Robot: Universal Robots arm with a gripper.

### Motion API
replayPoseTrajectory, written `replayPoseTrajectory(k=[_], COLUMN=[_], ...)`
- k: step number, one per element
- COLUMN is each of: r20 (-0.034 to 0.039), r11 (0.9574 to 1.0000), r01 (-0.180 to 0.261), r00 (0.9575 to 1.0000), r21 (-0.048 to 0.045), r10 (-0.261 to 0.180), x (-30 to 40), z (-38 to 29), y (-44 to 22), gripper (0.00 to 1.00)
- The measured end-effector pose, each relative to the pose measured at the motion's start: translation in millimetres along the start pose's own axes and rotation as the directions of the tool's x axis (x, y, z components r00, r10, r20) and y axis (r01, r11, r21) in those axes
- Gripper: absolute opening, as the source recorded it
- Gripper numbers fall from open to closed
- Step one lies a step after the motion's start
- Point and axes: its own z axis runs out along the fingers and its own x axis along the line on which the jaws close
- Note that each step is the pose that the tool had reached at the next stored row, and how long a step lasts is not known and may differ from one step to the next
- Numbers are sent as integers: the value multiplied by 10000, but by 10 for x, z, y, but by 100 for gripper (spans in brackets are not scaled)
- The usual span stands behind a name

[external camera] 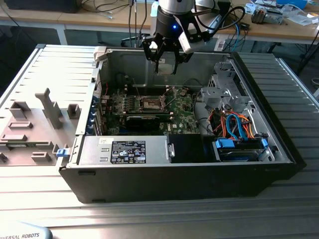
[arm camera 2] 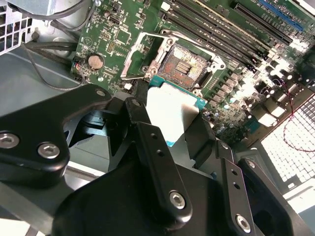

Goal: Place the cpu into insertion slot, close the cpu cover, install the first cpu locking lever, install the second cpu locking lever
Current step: 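Place the cpu into insertion slot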

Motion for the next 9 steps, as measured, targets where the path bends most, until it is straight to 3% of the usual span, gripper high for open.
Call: replayPoseTrajectory(k=[9], r20=[22], r11=[9997], r01=[-248], r00=[9997], r21=[-5], r10=[248], x=[0], z=[0], y=[0], gripper=[54])
